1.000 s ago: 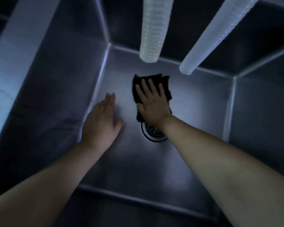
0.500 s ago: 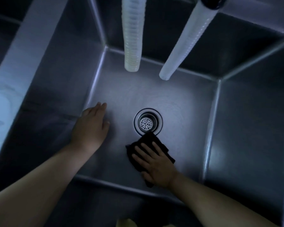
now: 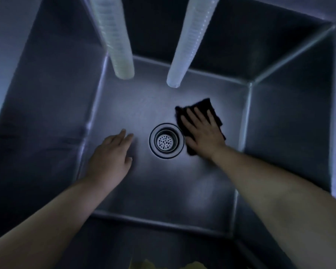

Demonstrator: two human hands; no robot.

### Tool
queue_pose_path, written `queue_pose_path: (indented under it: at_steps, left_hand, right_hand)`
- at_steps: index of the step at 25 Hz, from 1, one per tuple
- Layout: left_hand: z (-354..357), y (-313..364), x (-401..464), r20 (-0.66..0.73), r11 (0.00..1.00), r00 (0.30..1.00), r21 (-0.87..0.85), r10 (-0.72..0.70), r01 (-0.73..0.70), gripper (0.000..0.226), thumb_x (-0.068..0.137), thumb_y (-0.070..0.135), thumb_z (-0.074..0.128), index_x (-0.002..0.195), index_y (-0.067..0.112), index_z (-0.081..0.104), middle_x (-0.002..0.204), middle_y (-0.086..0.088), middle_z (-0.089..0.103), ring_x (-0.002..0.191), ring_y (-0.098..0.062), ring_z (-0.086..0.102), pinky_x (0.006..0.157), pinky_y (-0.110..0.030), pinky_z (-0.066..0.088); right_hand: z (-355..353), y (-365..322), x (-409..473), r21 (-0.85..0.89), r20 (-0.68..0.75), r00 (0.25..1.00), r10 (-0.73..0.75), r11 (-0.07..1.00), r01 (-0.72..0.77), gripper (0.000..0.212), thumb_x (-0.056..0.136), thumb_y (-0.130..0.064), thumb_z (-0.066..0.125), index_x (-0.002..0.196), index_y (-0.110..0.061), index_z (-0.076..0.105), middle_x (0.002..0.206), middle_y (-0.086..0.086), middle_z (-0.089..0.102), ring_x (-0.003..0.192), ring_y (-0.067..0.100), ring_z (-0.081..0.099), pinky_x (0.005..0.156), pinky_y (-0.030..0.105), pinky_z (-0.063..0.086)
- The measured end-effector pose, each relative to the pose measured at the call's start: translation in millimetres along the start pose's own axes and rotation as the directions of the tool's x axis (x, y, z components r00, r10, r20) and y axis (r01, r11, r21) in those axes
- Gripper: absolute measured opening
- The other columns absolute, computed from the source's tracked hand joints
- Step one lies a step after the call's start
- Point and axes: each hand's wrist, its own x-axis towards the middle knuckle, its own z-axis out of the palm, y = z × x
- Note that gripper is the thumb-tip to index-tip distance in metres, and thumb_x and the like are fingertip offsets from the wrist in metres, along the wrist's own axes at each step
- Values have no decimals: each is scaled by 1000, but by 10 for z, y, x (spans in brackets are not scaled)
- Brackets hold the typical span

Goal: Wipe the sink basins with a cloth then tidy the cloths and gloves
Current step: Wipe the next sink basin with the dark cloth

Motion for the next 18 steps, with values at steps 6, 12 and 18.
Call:
queue_pose_path:
  at_steps: [6, 12, 18]
  left_hand:
    - [339, 267, 188, 134, 978, 985, 165, 108, -130, 81, 79, 33, 67, 147, 21, 25, 156, -7, 21, 141, -26, 24, 108, -44, 30]
    - [432, 356, 343, 248, 938, 966, 313, 74, -152, 87, 81, 38, 63, 150, 20, 13, 158, -12, 9, 143, -31, 14, 111, -43, 24]
    - [62, 267, 302, 239, 975, 965, 161, 110, -151, 72, 86, 32, 56, 148, 20, 21, 158, -6, 13, 142, -22, 22, 107, -38, 33]
  right_hand:
    - [-92, 562, 807, 65, -42, 972, 233, 971, -230, 65, 94, -49, 28, 151, -28, 4, 160, 0, 1, 146, 21, -2, 116, 46, -7]
    - [-16, 688, 744, 145, -133, 916, 379, 921, -361, 65, 91, -46, 30, 150, -25, 14, 159, 2, 12, 145, 22, 9, 117, 52, 1]
    - [62, 483, -81, 219, -2, 824, 566, 804, -552, 68, 93, -42, 38, 151, -18, 12, 159, 11, 9, 146, 28, 4, 117, 47, -1]
